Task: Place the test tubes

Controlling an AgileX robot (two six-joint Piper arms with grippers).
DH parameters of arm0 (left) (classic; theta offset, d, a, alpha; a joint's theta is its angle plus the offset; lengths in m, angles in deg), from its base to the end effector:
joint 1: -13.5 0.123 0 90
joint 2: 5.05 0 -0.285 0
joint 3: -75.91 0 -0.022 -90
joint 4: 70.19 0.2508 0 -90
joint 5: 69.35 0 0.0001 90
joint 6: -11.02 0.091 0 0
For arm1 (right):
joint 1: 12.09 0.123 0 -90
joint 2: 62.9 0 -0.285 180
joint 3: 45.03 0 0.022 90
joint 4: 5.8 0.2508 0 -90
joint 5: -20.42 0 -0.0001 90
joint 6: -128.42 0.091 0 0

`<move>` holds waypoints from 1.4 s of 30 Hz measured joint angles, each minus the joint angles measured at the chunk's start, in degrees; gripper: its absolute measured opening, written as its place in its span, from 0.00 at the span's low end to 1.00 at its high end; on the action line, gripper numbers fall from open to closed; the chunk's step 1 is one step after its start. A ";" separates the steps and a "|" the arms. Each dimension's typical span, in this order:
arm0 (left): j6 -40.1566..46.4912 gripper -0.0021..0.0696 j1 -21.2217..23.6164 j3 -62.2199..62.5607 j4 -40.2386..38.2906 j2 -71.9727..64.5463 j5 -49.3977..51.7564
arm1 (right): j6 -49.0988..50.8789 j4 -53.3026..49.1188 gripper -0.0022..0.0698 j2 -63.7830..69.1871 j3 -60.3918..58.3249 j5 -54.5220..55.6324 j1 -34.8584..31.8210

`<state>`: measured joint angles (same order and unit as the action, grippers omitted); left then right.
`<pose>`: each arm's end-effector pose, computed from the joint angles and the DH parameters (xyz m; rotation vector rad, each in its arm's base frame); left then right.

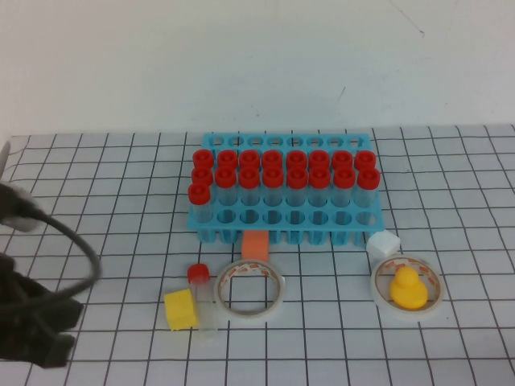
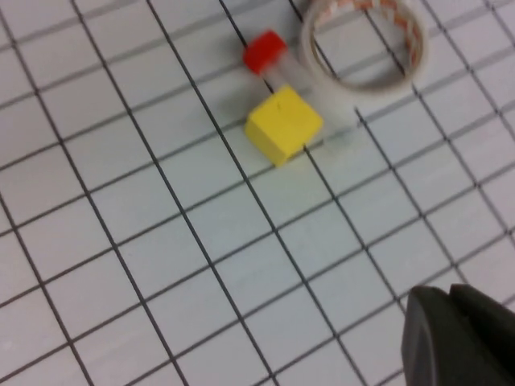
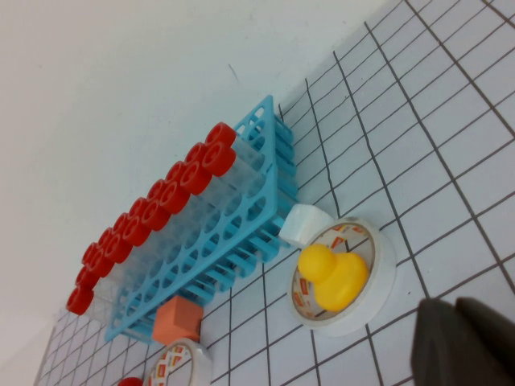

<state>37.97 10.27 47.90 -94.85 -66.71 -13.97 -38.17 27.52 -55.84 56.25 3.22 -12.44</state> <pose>0.1654 -0.0407 0.3295 0.4758 2.3972 -0.3648 0.0541 0.0145 0.1823 0.5882 1.7046 0.7129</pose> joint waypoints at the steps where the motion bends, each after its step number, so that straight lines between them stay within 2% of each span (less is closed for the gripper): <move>1: -0.41 0.03 -1.83 0.15 1.17 -0.86 0.13 | 0.00 0.00 0.03 0.00 0.00 0.00 0.00; 5: -7.35 0.03 -11.85 0.15 10.30 -4.40 0.25 | -0.21 0.00 0.03 0.00 0.00 0.00 0.00; 12: -29.40 0.03 -32.84 0.15 28.99 -11.44 -2.75 | -1.37 0.00 0.03 0.00 0.00 0.00 0.00; 15: -37.88 0.03 -38.75 0.28 35.20 -15.37 -4.92 | -1.48 0.00 0.03 0.00 0.00 0.00 0.00; 17: -42.69 0.03 -40.99 0.28 38.53 -18.37 -6.49 | -1.48 0.00 0.03 0.00 0.00 0.00 0.00; 21: -51.30 0.03 -42.02 1.04 41.36 -23.91 -9.44 | -1.48 0.00 0.03 0.00 0.00 0.00 0.00; 23: -54.01 0.07 -42.02 2.47 41.95 -26.53 -9.53 | -1.48 0.00 0.03 0.00 0.00 0.00 0.00; 25: -55.75 0.13 -42.02 4.45 41.59 -29.11 -9.30 | -1.48 0.00 0.03 0.00 0.00 -0.27 0.00; 30: -58.95 0.42 -42.02 10.48 40.07 -35.70 -7.92 | -1.48 0.00 0.03 0.00 0.00 -0.77 0.00; 33: -62.77 0.51 -42.02 13.11 40.07 -38.81 -7.48 | -1.48 0.04 0.03 0.00 0.00 -0.81 0.00; 42: -71.92 0.55 -41.65 14.33 40.64 -43.94 -7.09 | -1.55 0.54 0.03 0.00 0.00 -1.04 0.00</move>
<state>-33.95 -31.38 62.22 -54.21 -110.65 -21.06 -39.72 28.06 -55.84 56.25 2.18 -12.44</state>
